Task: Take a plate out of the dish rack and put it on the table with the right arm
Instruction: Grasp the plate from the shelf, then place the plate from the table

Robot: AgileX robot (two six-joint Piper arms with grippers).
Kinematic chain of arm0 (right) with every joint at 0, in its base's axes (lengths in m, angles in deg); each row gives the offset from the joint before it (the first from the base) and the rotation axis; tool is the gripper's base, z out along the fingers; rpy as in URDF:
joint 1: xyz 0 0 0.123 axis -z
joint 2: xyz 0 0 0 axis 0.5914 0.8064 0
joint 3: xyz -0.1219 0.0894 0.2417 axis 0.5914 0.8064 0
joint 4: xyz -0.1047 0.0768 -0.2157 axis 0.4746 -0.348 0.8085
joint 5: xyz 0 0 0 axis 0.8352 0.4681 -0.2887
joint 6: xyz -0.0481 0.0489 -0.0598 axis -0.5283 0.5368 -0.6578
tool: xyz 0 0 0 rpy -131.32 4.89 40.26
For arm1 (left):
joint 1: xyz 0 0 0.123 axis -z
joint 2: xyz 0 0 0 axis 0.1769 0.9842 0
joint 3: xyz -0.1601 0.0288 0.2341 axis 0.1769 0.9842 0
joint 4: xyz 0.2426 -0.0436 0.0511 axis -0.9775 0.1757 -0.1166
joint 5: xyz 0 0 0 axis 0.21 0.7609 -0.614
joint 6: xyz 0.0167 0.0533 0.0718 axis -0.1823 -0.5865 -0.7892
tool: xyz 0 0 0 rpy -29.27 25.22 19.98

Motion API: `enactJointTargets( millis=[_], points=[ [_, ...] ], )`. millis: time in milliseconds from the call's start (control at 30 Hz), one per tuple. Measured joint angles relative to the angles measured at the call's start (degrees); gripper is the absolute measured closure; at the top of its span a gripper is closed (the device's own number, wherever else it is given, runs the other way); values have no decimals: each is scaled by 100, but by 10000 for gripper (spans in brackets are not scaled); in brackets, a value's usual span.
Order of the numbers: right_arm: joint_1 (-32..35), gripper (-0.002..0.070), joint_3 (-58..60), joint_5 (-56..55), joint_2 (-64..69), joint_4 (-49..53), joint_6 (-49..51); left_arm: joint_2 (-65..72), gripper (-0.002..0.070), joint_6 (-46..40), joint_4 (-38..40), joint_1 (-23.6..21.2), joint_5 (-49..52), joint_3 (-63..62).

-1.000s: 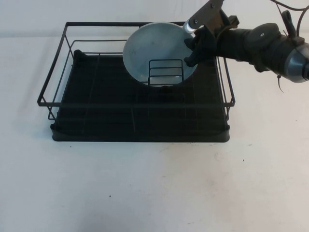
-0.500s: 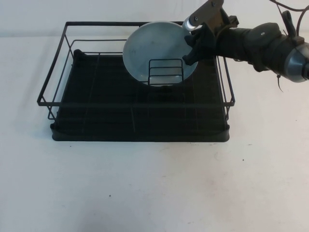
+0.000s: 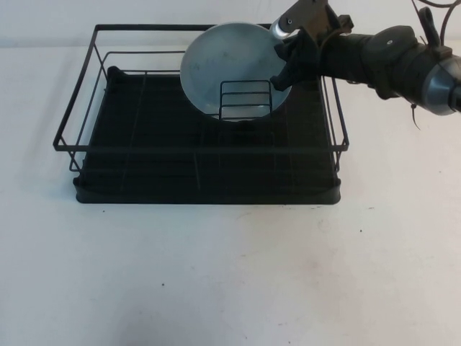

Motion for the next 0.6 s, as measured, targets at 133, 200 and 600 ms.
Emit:
enactJointTargets(
  millis=[133, 200, 600],
  points=[
    [0, 664, 0, 25, -110, 14, -2, 0, 679, 0, 0, 0, 0, 0],
    [0, 665, 0, 25, -243, 14, -2, 0, 679, 0, 0, 0, 0, 0],
    [0, 671, 0, 396, -1053, 341, 152, 0, 679, 0, 0, 0, 0, 0]
  ],
)
